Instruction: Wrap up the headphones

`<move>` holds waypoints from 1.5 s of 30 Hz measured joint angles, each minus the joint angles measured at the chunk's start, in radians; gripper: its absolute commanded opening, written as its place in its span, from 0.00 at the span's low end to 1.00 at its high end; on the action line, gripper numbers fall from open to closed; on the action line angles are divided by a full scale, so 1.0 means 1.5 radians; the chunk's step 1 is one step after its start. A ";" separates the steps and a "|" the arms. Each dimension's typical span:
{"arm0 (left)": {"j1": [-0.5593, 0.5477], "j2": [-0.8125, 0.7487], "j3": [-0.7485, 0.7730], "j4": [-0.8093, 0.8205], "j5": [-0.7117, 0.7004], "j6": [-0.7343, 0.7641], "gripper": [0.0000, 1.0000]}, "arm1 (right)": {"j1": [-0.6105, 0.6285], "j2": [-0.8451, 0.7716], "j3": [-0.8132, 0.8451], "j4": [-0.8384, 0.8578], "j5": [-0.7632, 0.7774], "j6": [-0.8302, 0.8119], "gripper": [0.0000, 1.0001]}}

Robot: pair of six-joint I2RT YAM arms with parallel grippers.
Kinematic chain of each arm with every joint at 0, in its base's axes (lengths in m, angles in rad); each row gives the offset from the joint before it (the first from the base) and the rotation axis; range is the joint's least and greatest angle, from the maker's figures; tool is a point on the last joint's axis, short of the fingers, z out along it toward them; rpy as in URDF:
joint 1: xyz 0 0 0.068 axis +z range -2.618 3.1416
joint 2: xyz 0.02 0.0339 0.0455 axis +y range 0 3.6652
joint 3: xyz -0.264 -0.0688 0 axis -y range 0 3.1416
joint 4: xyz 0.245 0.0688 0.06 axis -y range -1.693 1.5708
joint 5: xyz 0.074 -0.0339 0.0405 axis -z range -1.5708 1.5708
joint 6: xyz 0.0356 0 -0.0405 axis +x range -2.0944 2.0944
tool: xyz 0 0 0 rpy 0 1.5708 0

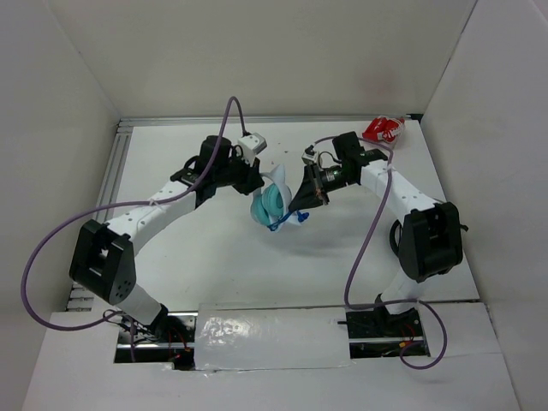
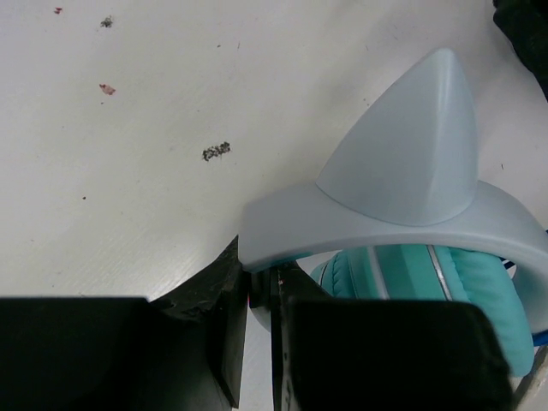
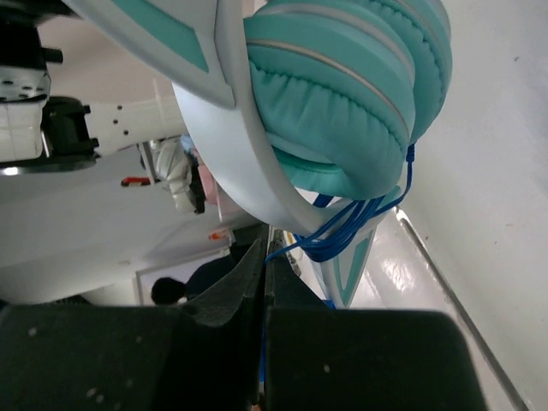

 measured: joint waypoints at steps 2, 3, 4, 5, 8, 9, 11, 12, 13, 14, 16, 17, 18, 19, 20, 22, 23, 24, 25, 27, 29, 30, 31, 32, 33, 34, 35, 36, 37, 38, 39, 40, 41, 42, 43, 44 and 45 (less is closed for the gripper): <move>-0.002 0.000 0.000 0.008 -0.010 -0.007 0.00 | 0.000 0.001 0.004 -0.003 0.011 0.007 0.00; -0.002 0.001 0.002 0.005 -0.014 -0.015 0.00 | 0.001 0.001 0.004 -0.002 0.021 0.014 0.00; -0.002 0.004 0.006 -0.002 -0.017 -0.019 0.00 | 0.002 0.001 0.004 0.000 0.025 0.021 0.00; -0.003 0.008 0.010 -0.008 -0.018 -0.022 0.00 | 0.001 0.001 0.004 0.000 0.027 0.026 0.00; -0.012 0.024 0.022 -0.013 -0.044 -0.051 0.00 | -0.003 0.004 0.009 -0.006 0.022 0.028 0.00; -0.016 0.027 0.026 -0.014 -0.052 -0.060 0.00 | -0.005 0.007 0.009 -0.003 0.023 0.034 0.00; -0.021 0.033 0.028 -0.016 -0.065 -0.074 0.00 | -0.011 0.013 0.010 0.001 0.022 0.049 0.00; -0.022 0.035 0.029 -0.016 -0.071 -0.080 0.00 | -0.015 0.019 0.013 -0.004 0.016 0.050 0.00; -0.024 0.037 0.029 -0.016 -0.077 -0.086 0.00 | -0.018 0.026 0.017 -0.007 0.010 0.049 0.00; -0.026 0.037 0.029 -0.016 -0.085 -0.090 0.00 | -0.023 0.038 0.028 -0.017 -0.002 0.044 0.00; -0.028 0.037 0.027 -0.005 -0.105 -0.095 0.00 | -0.036 0.072 0.061 -0.046 -0.019 0.025 0.00; -0.029 0.037 0.027 0.001 -0.114 -0.100 0.00 | -0.043 0.086 0.074 -0.050 -0.029 0.019 0.00; -0.030 0.038 0.027 0.005 -0.122 -0.103 0.00 | -0.049 0.097 0.082 -0.054 -0.036 0.015 0.00; -0.031 0.038 0.027 0.006 -0.130 -0.105 0.00 | -0.054 0.105 0.088 -0.060 -0.039 0.011 0.00; -0.032 0.038 0.027 0.007 -0.138 -0.106 0.00 | -0.058 0.109 0.093 -0.067 -0.042 0.009 0.00; -0.035 0.040 0.027 0.013 -0.150 -0.108 0.00 | -0.062 0.111 0.099 -0.077 -0.039 0.002 0.00; -0.038 0.040 0.027 0.016 -0.156 -0.109 0.00 | -0.061 0.110 0.100 -0.077 -0.031 0.005 0.00; -0.040 0.040 0.027 0.017 -0.160 -0.108 0.00 | -0.060 0.106 0.100 -0.074 -0.014 0.011 0.00; -0.042 0.040 0.027 0.017 -0.165 -0.106 0.00 | -0.058 0.103 0.100 -0.073 0.010 0.019 0.00; -0.043 0.041 0.025 0.015 -0.172 -0.107 0.00 | -0.051 0.085 0.100 -0.072 0.085 0.043 0.00; -0.043 0.044 0.025 0.009 -0.181 -0.120 0.00 | -0.038 0.059 0.098 -0.068 0.175 0.071 0.00; -0.043 0.047 0.026 0.004 -0.182 -0.132 0.00 | -0.029 0.041 0.095 -0.066 0.223 0.086 0.00; -0.043 0.051 0.028 -0.003 -0.183 -0.147 0.00 | -0.020 0.026 0.091 -0.063 0.262 0.102 0.00; -0.043 0.055 0.032 -0.011 -0.184 -0.165 0.00 | -0.011 0.013 0.085 -0.059 0.294 0.115 0.00; -0.043 0.059 0.036 -0.021 -0.183 -0.180 0.00 | -0.001 -0.002 0.076 -0.056 0.340 0.136 0.00; -0.044 0.063 0.040 -0.032 -0.183 -0.194 0.00 | 0.007 -0.010 0.071 -0.053 0.374 0.152 0.00; -0.045 0.067 0.044 -0.044 -0.184 -0.212 0.00 | 0.016 -0.014 0.068 -0.052 0.409 0.170 0.00; -0.045 0.071 0.046 -0.055 -0.186 -0.228 0.00 | 0.025 -0.015 0.067 -0.052 0.442 0.187 0.00; -0.045 0.077 0.048 -0.068 -0.192 -0.247 0.00 | 0.033 -0.015 0.067 -0.052 0.473 0.202 0.00; -0.045 0.083 0.049 -0.082 -0.197 -0.268 0.00 | 0.035 -0.015 0.067 -0.050 0.502 0.214 0.00; -0.045 0.090 0.053 -0.098 -0.200 -0.291 0.00 | 0.053 -0.015 0.067 -0.050 0.536 0.231 0.00; -0.045 0.096 0.058 -0.110 -0.202 -0.308 0.00 | 0.063 -0.015 0.068 -0.051 0.568 0.242 0.00; -0.045 0.104 0.066 -0.126 -0.205 -0.327 0.00 | 0.075 -0.014 0.071 -0.052 0.603 0.253 0.00; -0.045 0.112 0.075 -0.141 -0.209 -0.342 0.00 | 0.087 -0.011 0.079 -0.056 0.639 0.264 0.00; -0.045 0.119 0.087 -0.157 -0.212 -0.356 0.00 | 0.096 -0.007 0.089 -0.060 0.674 0.272 0.00; -0.042 0.130 0.104 -0.175 -0.214 -0.372 0.00 | 0.107 0.000 0.103 -0.064 0.709 0.278 0.00; -0.039 0.141 0.123 -0.192 -0.214 -0.386 0.00 | 0.114 0.008 0.119 -0.068 0.738 0.282 0.00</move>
